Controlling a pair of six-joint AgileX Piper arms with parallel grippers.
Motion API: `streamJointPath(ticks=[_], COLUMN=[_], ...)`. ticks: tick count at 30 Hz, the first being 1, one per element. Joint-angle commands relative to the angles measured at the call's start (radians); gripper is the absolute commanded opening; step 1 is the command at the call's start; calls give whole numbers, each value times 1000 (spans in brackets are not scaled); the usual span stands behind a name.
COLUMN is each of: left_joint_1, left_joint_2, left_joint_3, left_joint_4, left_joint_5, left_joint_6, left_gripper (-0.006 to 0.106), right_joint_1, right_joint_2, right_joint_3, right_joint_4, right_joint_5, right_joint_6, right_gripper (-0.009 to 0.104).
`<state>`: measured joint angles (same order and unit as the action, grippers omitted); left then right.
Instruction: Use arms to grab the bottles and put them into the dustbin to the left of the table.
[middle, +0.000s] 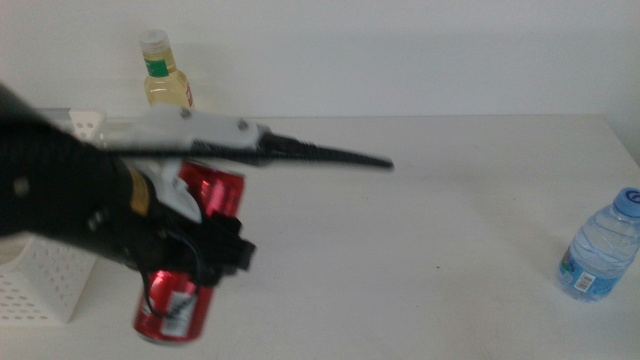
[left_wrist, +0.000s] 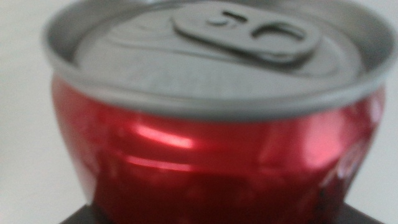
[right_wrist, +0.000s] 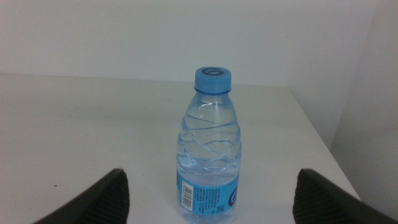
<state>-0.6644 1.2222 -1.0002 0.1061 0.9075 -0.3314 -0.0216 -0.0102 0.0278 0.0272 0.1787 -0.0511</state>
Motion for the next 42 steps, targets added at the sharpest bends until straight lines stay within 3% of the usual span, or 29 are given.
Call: streamJointPath(ticks=[1, 9, 23, 42], left_joint_1=[42, 211, 594, 892], left_joint_2=[-7, 38, 188, 387], left_joint_3=[-100, -258, -470, -648], left_joint_4=[18, 10, -106, -122], left_joint_5=[42, 200, 385, 404], left_joint_6=[34, 126, 331, 580], left_gripper=[-5, -5, -5, -5], right_joint_1=[-7, -7, -7, -7], right_joint_2=[-27, -27, -27, -27], right_joint_3=[-7, -7, -7, -7], right_joint_4=[-6, -6, -6, -6], right_joint_5=[-76, -76, -76, -76], right_joint_6=[-3, -3, -3, -3], right_gripper=[74, 74, 74, 74])
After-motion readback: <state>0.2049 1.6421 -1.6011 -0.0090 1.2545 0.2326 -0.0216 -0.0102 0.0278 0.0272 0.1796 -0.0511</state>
